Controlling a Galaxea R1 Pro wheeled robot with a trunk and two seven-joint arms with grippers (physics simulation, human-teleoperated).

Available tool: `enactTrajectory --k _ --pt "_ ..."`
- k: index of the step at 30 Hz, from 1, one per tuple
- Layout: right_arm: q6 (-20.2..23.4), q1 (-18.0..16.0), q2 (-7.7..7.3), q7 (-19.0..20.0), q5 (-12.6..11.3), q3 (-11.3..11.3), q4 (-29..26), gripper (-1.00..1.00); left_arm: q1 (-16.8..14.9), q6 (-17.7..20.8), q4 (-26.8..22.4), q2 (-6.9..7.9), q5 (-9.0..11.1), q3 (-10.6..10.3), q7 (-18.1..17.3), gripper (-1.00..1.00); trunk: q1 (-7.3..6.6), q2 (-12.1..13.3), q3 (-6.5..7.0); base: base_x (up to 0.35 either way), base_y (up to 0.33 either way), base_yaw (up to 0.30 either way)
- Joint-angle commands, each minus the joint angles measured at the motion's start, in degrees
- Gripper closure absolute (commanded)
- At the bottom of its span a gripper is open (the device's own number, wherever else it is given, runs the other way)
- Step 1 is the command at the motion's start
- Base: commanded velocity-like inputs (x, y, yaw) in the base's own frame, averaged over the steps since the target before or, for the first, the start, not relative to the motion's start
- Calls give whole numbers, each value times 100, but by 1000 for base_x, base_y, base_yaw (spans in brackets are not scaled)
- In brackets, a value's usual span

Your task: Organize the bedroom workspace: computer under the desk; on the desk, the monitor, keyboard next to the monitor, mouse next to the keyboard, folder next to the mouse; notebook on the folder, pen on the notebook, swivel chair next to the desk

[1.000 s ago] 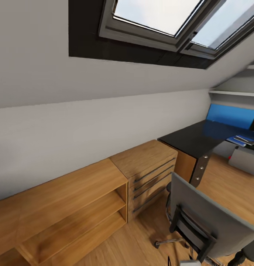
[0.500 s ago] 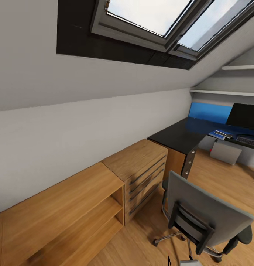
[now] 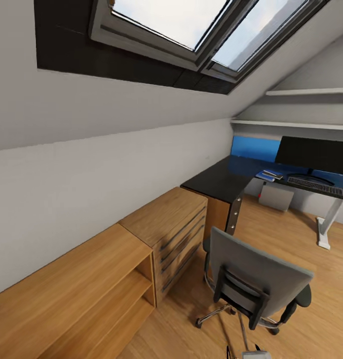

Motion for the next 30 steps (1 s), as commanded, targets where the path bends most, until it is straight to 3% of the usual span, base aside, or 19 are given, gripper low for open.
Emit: enactTrajectory --k 1,30 --pt "3 -5 1 -52 -3 48 -2 -100 -2 -19 -1 -3 28 -35 36 -100 2 -8 -10 1 1 -292" --pt "4 -5 1 -52 -5 48 -2 -100 -2 -19 0 -13 28 -36 36 -100 2 -8 -24 0 0 -286"
